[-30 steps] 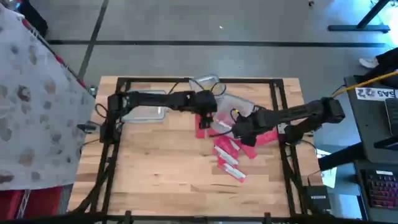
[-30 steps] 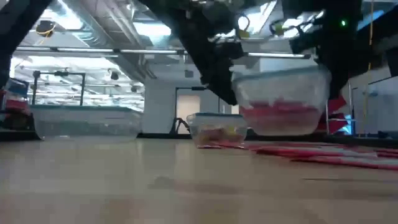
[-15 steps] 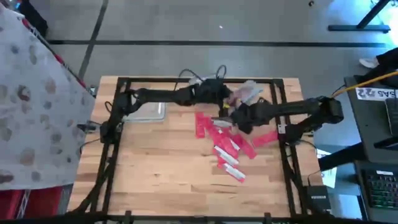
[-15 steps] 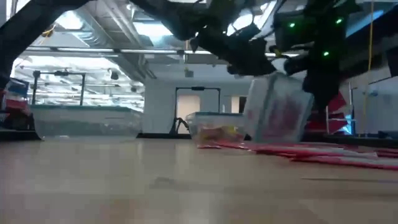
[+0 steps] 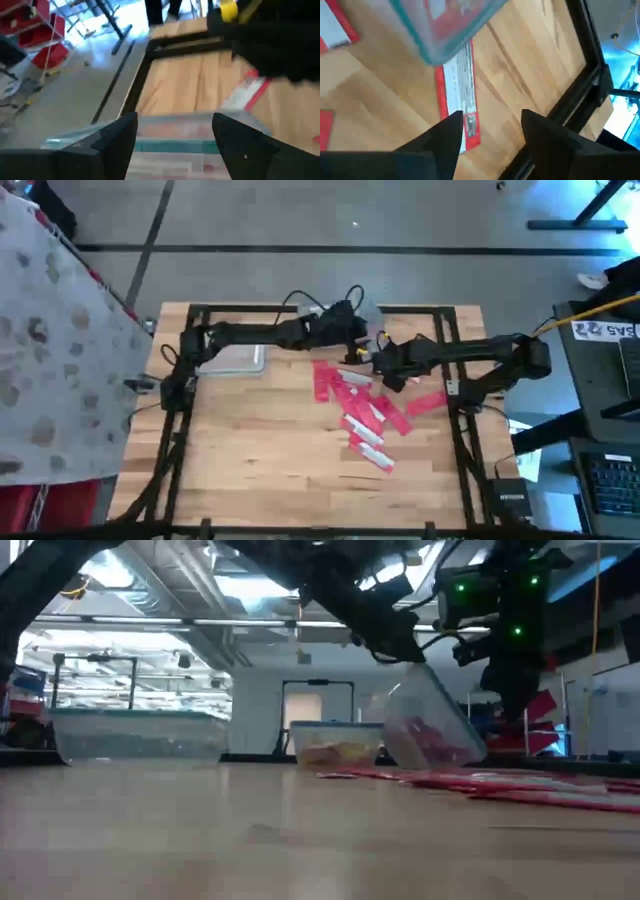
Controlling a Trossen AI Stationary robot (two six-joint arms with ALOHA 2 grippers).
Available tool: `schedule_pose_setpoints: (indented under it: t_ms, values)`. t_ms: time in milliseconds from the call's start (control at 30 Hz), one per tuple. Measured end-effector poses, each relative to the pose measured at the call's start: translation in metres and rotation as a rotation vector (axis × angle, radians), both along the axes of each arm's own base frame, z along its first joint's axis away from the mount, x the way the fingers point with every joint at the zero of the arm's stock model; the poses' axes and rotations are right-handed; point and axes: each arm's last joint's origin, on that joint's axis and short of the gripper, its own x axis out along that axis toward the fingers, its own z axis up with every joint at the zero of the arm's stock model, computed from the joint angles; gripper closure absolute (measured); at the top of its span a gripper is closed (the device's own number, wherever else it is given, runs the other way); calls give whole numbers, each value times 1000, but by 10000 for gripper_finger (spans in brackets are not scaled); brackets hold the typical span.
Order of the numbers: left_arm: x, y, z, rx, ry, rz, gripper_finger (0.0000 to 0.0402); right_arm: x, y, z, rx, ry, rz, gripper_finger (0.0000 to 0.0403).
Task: Sort candy
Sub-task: Move the rectangular transparent bin
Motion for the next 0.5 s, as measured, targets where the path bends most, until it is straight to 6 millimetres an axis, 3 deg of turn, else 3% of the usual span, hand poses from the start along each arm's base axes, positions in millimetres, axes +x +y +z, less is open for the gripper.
schedule_pose_setpoints:
  t_ms: [167,367,433,500]
  values:
    - [-14,-5,19,48,40,102,158,-6,2,7,-32,-13,-21,212]
    - [-31,-18,52,14,-23,142,158,-13,17,34,-37,-177,16,212]
    - [-47,-20,45,33,166,121,157,-16,26,42,-1,-251,59,212]
    - [-46,-17,48,30,140,132,157,-6,35,50,23,-398,132,212]
